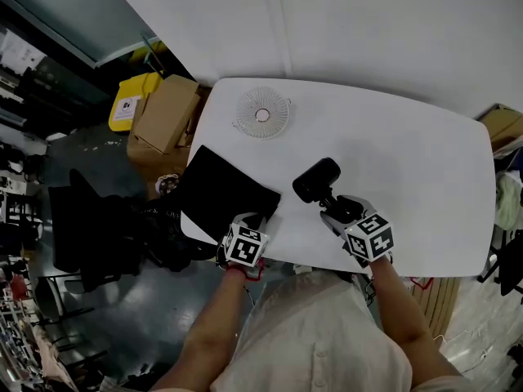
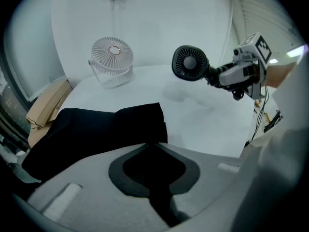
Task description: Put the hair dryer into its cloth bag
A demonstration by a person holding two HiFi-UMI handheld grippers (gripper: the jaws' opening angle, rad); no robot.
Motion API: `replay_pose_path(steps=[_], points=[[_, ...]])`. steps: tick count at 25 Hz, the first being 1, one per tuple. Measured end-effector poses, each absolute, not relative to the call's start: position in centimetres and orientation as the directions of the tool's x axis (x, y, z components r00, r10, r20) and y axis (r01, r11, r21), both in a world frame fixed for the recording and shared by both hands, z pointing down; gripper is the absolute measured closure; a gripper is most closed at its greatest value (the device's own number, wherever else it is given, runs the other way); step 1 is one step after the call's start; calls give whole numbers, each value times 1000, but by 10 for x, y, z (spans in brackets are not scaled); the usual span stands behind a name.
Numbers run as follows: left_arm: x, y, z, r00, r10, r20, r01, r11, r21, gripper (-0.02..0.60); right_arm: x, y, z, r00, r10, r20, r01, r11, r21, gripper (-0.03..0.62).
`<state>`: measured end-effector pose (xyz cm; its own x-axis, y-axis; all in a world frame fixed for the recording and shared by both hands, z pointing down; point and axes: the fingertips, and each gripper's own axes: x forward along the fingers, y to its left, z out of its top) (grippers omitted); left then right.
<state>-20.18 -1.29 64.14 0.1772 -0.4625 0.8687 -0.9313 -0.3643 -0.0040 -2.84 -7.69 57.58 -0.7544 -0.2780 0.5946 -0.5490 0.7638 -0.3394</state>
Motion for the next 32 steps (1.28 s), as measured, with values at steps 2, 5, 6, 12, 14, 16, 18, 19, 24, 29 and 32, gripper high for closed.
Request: replay_pose_path(steps=[2,5,6,12,14,16,18,19,24,29,32], points=[[-197,-16,636,203,-469,859,-933,-359,25,553,-25,-77,575,-754,-283,593,-553,760,-341,332],[-184,-22,623,282,-487,826,-939,-318,133,555,-18,-75,573,-754,-290,589,-559,755,-343,332],[-180,-25,619,313,-497,810,-938,-296,181,555,-16,-74,572,-754,-293,588,-560,754,-344,332],[-144,-51,593,422,-546,724,-906,-257,335,555,6,-74,562,-747,-328,578,-584,739,-335,332],[-131,-60,588,443,-556,703,-896,-256,362,555,17,-76,559,-737,-347,580,-600,732,-324,332],[-119,-70,586,466,-561,684,-883,-242,403,555,30,-79,561,-719,-366,591,-617,727,-300,332],[-109,-77,586,488,-560,670,-867,-227,443,555,43,-82,567,-694,-376,614,-631,728,-268,332],[-104,-80,586,494,-559,666,-863,-222,454,555,49,-83,572,-681,-377,628,-636,729,-252,332],[-96,-91,588,505,-560,657,-848,-181,498,555,71,-89,596,-634,-371,679,-653,728,-211,333],[-99,-93,600,497,-546,674,-848,-141,511,555,65,-84,588,-669,-365,647,-636,732,-244,334],[-94,-94,608,483,-528,699,-859,-133,494,555,52,-81,576,-702,-352,619,-604,755,-255,334]])
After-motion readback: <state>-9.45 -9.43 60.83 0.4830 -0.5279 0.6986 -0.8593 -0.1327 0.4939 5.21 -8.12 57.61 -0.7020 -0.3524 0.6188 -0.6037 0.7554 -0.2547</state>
